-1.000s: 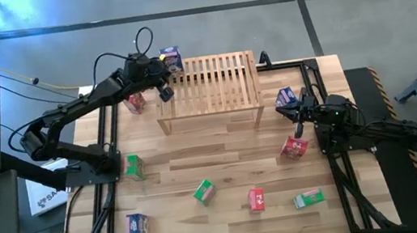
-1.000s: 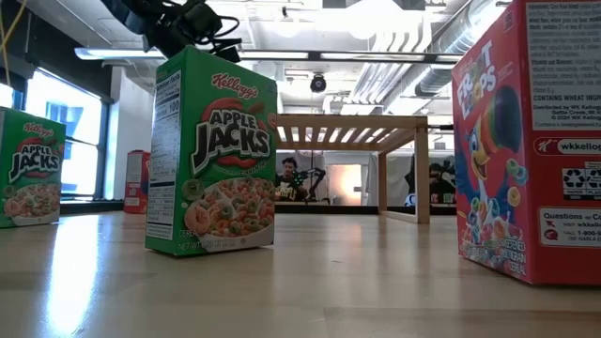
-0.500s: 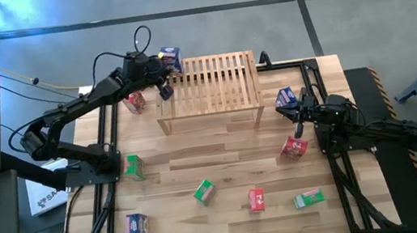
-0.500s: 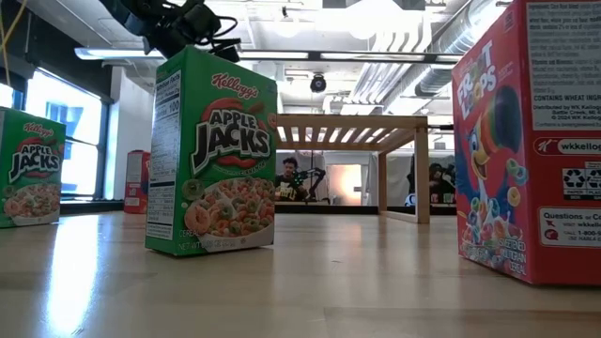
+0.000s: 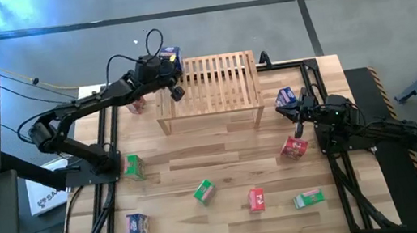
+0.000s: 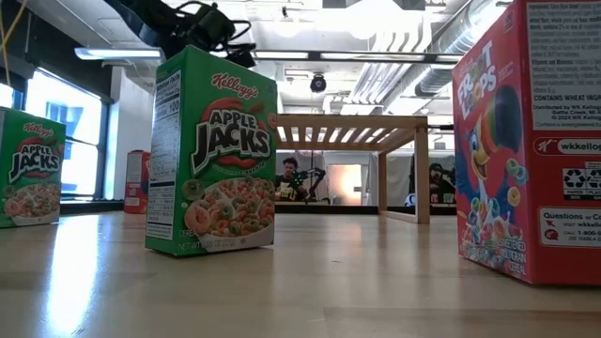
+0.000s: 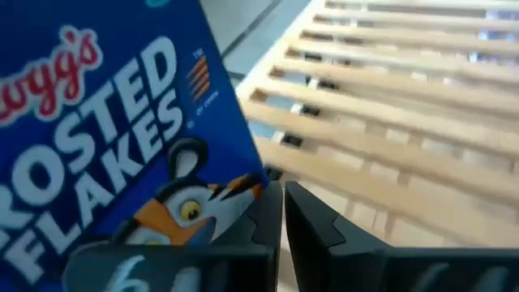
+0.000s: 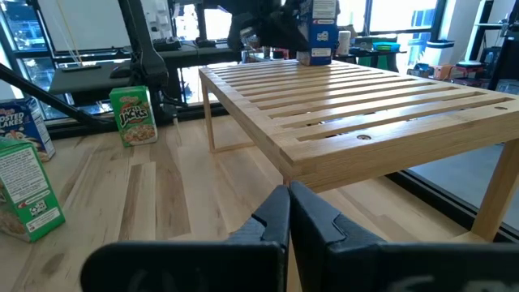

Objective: Stack cereal on shelf
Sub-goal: Put the middle blue cereal box on the shelf, then put the middle red cereal box on the shelf

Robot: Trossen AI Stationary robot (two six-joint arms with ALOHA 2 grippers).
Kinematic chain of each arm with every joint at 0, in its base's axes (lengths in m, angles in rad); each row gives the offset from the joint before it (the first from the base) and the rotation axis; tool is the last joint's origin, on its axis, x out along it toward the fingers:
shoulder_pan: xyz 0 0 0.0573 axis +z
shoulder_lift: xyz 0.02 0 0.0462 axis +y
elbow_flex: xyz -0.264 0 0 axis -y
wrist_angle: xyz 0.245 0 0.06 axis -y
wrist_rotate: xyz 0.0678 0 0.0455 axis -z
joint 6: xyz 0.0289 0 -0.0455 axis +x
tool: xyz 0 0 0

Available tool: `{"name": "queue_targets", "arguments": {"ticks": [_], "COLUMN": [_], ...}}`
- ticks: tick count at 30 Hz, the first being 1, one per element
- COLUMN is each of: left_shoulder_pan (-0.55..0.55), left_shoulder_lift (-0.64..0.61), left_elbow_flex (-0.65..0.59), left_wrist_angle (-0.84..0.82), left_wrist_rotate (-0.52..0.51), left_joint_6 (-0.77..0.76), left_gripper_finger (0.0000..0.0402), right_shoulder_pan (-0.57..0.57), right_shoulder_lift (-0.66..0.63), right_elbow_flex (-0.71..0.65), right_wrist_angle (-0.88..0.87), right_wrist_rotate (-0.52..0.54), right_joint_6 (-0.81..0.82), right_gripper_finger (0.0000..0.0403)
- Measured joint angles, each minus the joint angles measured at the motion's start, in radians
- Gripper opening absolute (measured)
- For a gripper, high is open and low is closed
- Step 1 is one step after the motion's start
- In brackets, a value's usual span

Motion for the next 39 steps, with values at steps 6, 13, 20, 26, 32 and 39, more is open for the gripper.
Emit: {"name": "queue_targets", "arguments": {"ticks": [6, 13, 20, 26, 32, 39], "left_shoulder_pan": [-0.004, -0.011, -0.037, -0.092, -0.178, -0.287], "left_shoulder_lift": [0.041, 0.011, -0.119, -0.273, -0.423, -0.531], "left_elbow_flex": [0.0, 0.0, -0.126, -0.352, -0.456, -0.539], "left_wrist_angle": [0.055, 0.059, 0.124, 0.366, 0.403, 0.446], "left_wrist_rotate": [-0.003, -0.005, 0.02, 0.084, 0.147, 0.201], "left_joint_6": [-0.02, -0.009, -0.032, -0.113, -0.141, -0.157], "left_gripper_finger": [0.001, 0.001, 0.001, 0.001, 0.001, 0.001], "right_shoulder_pan": [0.0, 0.0, 0.0, 0.0, 0.0, 0.0], "right_shoulder_lift": [0.0, 0.0, 0.0, 0.0, 0.0, 0.0], "right_elbow_flex": [0.0, 0.0, 0.0, 0.0, 0.0, 0.0], "right_wrist_angle": [0.0, 0.0, 0.0, 0.0, 0.0, 0.0], "right_wrist_rotate": [0.0, 0.0, 0.0, 0.0, 0.0, 0.0], "right_joint_6": [0.0, 0.0, 0.0, 0.0, 0.0, 0.0], "right_gripper_finger": [0.0, 0.0, 0.0, 0.0, 0.0, 0.0]}}
